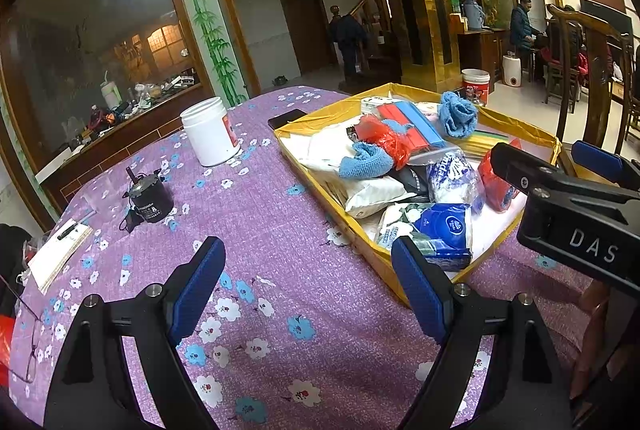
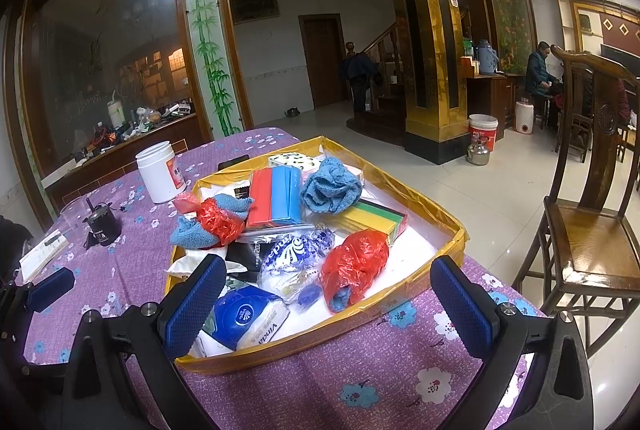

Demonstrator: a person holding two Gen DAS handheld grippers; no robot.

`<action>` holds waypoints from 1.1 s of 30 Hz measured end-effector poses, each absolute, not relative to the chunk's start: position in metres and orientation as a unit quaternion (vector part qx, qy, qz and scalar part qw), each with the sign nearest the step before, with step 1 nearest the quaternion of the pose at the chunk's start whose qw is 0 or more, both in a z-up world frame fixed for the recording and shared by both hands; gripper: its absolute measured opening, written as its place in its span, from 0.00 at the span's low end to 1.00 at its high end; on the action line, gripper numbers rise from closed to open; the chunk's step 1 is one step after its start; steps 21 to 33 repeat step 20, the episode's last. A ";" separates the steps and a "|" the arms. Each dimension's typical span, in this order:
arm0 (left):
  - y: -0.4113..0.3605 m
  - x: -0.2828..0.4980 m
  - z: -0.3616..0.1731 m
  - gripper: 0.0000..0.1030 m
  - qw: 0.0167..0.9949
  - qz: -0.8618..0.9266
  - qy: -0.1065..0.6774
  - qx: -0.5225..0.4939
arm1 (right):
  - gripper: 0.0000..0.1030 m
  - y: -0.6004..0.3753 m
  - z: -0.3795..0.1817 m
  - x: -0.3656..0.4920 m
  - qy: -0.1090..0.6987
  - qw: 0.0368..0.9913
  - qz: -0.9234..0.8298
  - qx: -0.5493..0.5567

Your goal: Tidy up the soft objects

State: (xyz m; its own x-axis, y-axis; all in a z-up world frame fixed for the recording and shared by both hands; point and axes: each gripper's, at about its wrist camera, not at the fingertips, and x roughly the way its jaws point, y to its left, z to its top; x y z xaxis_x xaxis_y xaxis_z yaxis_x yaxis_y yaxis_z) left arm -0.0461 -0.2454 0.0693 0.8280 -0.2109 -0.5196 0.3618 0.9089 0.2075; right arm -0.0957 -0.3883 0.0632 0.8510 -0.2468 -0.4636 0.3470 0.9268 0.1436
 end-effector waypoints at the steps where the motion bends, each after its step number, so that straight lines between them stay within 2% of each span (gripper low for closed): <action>1: -0.245 -0.046 0.068 0.83 0.943 -0.153 0.253 0.150 | 1.00 -0.388 0.063 -0.096 0.225 0.955 -0.155 0.112; 33: -0.238 -0.043 0.063 0.83 0.936 -0.167 0.279 0.135 | 1.00 -0.380 0.055 -0.095 0.239 0.954 -0.149 0.104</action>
